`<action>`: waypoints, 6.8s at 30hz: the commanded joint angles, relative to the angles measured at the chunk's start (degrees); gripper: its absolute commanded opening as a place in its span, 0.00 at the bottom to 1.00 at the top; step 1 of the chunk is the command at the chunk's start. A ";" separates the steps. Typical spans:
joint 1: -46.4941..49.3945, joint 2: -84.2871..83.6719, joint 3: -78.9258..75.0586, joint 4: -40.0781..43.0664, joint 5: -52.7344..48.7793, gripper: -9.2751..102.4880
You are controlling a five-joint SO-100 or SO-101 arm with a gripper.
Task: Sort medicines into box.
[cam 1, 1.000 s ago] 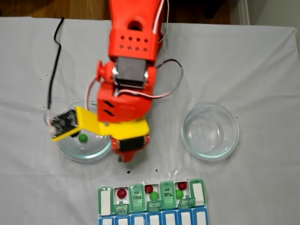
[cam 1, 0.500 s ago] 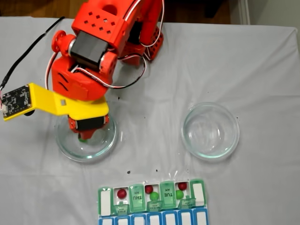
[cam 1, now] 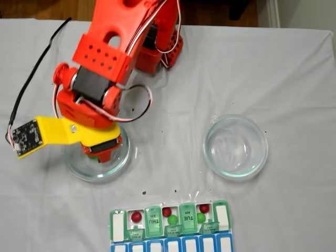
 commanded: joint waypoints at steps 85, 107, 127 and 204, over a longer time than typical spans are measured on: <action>4.22 -16.26 -11.95 -0.62 -7.03 0.22; 4.75 -16.26 -13.36 1.14 -8.00 0.23; 4.66 -19.42 -15.21 0.09 -7.73 0.12; -20.57 -12.30 -10.20 -38.14 28.30 0.08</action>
